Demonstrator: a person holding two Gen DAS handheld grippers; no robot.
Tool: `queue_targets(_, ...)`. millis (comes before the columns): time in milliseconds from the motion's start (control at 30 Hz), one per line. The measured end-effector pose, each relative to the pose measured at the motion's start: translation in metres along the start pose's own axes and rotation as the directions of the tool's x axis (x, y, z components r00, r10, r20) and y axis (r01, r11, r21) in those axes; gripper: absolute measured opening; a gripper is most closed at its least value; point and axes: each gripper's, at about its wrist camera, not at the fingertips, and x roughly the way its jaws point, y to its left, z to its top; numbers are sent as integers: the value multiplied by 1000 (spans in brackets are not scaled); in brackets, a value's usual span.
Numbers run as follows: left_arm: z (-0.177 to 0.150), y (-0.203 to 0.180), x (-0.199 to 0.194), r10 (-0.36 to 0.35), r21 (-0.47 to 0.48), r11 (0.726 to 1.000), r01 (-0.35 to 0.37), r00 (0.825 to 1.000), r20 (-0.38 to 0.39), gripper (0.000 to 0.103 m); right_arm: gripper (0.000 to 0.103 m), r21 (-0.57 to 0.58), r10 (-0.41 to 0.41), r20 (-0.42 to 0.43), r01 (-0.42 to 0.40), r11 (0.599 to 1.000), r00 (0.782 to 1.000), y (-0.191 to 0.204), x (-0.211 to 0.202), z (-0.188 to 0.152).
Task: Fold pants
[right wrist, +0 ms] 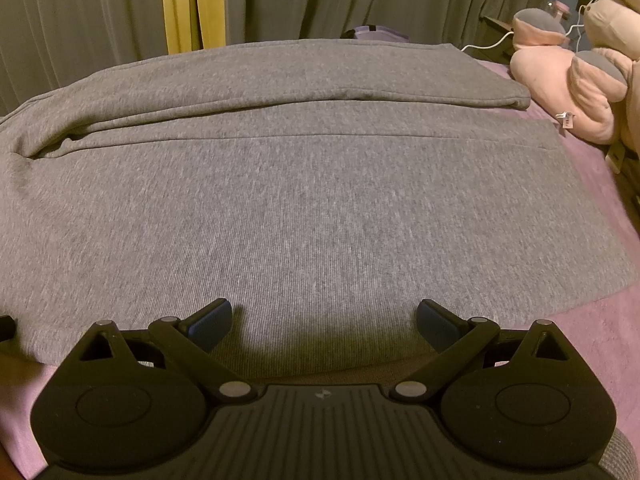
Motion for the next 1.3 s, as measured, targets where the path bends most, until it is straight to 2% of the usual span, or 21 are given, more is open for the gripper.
queue_targets(1300,0,0,0,-2,-1,1000,2,1000,-3,103,99,2,10,-13,-10,1000,1000,1,4,1)
